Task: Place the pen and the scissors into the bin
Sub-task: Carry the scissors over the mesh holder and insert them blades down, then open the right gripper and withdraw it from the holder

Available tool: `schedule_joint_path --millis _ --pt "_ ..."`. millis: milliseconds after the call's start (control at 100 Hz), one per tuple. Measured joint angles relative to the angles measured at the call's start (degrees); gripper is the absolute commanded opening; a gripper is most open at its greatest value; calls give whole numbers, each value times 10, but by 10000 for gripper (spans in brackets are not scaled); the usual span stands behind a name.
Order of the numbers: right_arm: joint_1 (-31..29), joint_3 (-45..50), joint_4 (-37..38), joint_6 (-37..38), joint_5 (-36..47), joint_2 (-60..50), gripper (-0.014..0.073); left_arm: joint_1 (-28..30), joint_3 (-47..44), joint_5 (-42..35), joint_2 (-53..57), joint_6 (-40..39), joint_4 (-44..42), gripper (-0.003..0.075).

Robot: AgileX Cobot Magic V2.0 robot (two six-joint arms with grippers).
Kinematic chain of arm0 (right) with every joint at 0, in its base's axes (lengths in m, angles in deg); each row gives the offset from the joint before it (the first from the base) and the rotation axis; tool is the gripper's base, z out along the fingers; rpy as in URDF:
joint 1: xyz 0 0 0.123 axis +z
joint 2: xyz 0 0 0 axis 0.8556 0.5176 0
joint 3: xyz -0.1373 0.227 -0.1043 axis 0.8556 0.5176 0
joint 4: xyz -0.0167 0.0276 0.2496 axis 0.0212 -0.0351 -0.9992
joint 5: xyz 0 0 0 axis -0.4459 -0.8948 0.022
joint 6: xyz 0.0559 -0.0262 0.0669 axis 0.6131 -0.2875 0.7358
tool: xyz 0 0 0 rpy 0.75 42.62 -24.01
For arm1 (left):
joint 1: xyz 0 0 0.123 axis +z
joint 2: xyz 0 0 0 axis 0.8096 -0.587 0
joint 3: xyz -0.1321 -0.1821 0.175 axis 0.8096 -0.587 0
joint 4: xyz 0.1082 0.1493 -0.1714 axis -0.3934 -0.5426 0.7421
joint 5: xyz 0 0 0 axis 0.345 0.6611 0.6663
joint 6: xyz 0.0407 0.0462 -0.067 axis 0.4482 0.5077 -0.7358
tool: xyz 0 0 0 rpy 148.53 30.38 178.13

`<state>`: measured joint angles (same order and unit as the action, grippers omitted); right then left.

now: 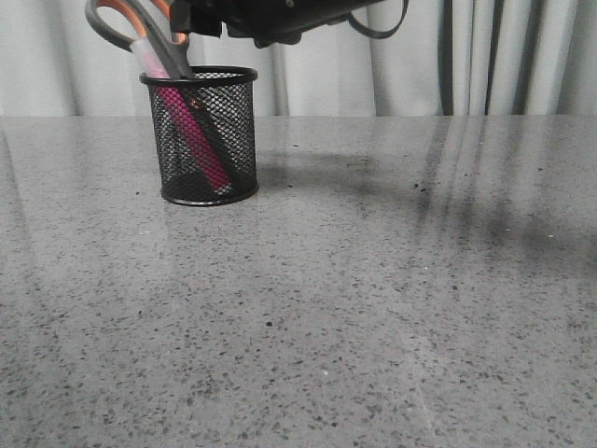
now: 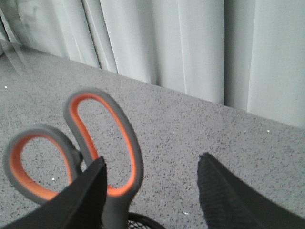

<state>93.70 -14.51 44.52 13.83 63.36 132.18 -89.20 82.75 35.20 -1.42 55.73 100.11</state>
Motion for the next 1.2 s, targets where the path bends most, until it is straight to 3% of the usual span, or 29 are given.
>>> schedule_joint_path --millis 60,120,280,420,650,800,1000,1200 --pt "3 0 0 0 -13 -21 156 0 0 14 5 -15 -23 -19" --pt "7 0 0 0 -46 -58 -76 0 -4 29 15 -40 -65 -19" --pt "14 31 31 0 -131 -195 -70 0 -61 68 73 -155 -219 -19" --pt "14 146 99 -1 -175 -349 -70 0 -144 96 149 -229 -307 -19" --pt "14 376 122 -1 -363 -631 -71 0 -245 109 269 -277 -316 -19" --pt "14 479 122 -1 -410 -824 -70 0 -272 116 301 -280 -316 -19" --pt "14 503 128 -1 -514 -973 -70 0 -277 118 305 -282 -315 -19" --pt "14 503 131 -1 -514 -1021 -70 0 -277 119 305 -282 -315 -19"
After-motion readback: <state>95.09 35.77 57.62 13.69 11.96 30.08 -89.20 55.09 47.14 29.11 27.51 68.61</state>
